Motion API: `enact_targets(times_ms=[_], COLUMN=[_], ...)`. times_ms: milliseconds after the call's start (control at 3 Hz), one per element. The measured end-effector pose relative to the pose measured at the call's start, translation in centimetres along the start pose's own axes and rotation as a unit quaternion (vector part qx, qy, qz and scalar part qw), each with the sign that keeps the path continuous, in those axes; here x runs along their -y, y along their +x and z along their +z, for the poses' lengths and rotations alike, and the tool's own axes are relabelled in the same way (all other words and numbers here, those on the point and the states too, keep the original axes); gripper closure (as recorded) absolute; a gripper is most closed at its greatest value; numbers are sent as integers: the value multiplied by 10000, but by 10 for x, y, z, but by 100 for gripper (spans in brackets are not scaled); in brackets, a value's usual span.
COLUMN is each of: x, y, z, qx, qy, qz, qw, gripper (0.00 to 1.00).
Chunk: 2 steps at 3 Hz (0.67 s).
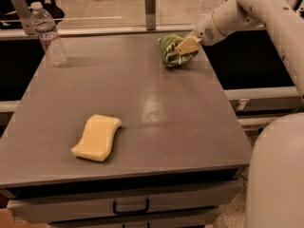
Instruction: Move green jalapeno chip bag near sponge
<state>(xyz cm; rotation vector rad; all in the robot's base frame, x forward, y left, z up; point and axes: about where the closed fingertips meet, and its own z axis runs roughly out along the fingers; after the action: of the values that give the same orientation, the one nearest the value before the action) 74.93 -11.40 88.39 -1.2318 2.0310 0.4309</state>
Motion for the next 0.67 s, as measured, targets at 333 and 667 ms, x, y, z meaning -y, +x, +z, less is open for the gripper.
enact_targets(times_ms=[333, 667], x=[-18, -19], y=[-39, -40], z=[-35, -32], qx=[513, 526], qy=[-99, -129], qz=[-482, -524], qw=[9975, 9972], gripper=[96, 100])
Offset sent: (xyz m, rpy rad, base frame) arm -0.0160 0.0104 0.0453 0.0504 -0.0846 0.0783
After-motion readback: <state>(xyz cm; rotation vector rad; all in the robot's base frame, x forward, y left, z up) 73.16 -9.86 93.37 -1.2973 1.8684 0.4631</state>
